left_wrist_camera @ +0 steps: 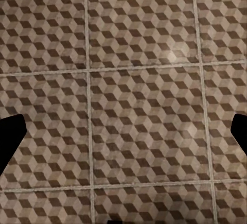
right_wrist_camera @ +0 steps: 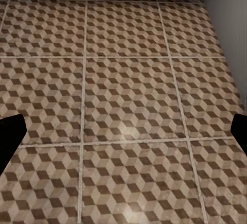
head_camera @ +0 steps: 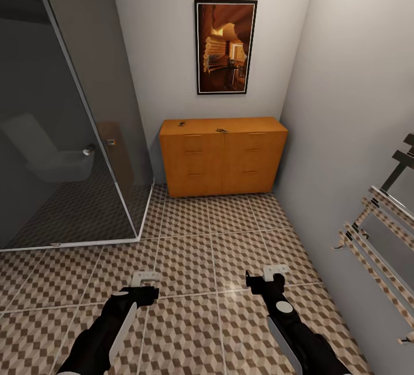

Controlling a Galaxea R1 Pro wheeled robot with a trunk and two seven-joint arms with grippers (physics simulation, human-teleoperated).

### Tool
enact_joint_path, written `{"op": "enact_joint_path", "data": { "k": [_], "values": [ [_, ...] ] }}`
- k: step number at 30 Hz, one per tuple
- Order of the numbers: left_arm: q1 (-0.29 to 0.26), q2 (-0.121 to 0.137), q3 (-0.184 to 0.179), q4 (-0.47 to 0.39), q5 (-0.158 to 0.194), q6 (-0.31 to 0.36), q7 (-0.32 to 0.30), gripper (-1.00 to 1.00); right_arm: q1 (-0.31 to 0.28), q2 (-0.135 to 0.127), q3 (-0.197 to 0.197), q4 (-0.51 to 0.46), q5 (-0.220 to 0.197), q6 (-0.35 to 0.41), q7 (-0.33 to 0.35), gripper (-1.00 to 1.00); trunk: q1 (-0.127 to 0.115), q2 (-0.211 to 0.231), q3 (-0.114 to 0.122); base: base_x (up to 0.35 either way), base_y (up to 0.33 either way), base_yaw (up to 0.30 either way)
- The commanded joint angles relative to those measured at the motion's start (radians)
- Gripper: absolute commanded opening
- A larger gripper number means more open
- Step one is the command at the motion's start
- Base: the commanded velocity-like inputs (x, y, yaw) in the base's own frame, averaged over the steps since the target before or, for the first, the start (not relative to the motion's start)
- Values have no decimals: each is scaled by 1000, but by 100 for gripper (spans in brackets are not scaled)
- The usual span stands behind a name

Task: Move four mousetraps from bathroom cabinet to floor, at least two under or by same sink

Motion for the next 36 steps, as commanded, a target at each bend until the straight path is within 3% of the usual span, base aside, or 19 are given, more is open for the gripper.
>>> {"op": "enact_joint_path", "data": {
  "k": [1,11,16,19,36],
  "values": [
    [0,0,-2,1,7,4,7,100,-1,-2,6,-2,-6,5,-9,100,1,-2,-2,0,0,0],
    [0,1,-1,18,6,3,6,100,-1,-17,2,-2,-5,3,-7,100,1,-2,-2,0,-81,0],
    [-1,1,-1,25,6,2,6,100,-1,-57,0,-2,-6,2,-6,100,1,-2,-2,0,-125,0],
    [-1,1,-1,31,6,2,7,100,-1,-112,-1,-2,-10,2,-2,100,1,-2,-2,0,-28,0],
    [-1,1,-1,45,6,2,7,100,-1,-113,6,-2,-13,2,-1,100,1,-2,-2,23,-31,0]
  ]
}}
